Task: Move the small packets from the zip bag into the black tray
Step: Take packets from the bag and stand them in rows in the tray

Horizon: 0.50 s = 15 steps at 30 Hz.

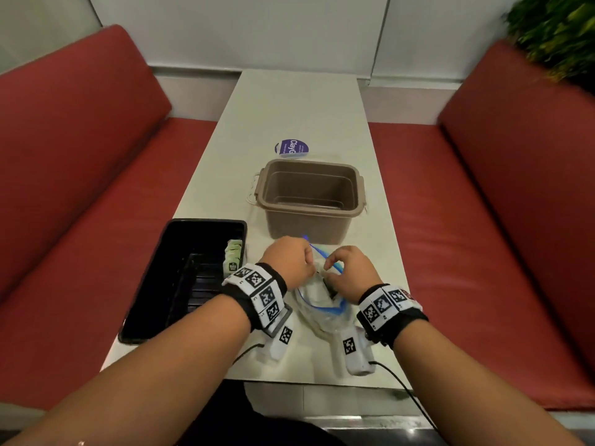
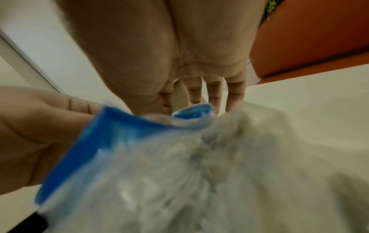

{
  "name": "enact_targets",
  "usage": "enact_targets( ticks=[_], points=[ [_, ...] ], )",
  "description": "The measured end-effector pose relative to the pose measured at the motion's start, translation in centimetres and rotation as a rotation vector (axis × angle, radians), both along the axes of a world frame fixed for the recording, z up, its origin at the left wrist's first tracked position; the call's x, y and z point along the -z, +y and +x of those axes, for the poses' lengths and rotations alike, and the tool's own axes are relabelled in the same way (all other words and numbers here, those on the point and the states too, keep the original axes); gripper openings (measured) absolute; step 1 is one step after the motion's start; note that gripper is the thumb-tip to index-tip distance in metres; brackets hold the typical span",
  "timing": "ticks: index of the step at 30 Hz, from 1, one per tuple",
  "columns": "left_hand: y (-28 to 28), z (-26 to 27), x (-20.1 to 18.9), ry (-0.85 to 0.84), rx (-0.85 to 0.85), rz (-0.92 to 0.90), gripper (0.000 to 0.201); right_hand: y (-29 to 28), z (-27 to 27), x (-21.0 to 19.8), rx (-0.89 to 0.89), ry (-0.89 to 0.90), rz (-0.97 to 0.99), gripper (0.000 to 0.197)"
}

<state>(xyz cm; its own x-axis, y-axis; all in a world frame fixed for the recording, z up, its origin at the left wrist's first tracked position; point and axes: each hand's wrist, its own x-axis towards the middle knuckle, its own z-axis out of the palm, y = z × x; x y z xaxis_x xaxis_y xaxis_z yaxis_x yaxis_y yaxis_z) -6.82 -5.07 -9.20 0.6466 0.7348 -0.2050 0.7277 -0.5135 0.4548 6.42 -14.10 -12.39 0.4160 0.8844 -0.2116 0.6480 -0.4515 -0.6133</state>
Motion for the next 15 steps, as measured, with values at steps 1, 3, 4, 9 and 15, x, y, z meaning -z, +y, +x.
enact_targets(
  ticks=[1,3,4,9,15],
  points=[
    [-0.3,0.5,0.7,0.057,0.001,0.010,0.007,-0.2,0.1,0.2,-0.020,0.005,-0.027,0.016],
    [-0.3,1.0,2.0,0.160,-0.017,0.007,0.030,-0.2,0.3,0.7,-0.029,0.027,-0.071,0.027],
    [-0.2,1.1,2.4,0.187,-0.031,0.000,0.041,-0.1,0.4,0.7,-0.019,0.044,-0.089,0.034],
    [0.5,1.5,3.1,0.112,-0.082,-0.139,0.061,0.2,1.6,1.4,0.040,0.141,-0.103,0.057],
    [0.8,0.9,4.0,0.075,-0.197,-0.334,0.063,-0.3,3.1,2.6,0.020,0.195,-0.171,0.048]
  ],
)
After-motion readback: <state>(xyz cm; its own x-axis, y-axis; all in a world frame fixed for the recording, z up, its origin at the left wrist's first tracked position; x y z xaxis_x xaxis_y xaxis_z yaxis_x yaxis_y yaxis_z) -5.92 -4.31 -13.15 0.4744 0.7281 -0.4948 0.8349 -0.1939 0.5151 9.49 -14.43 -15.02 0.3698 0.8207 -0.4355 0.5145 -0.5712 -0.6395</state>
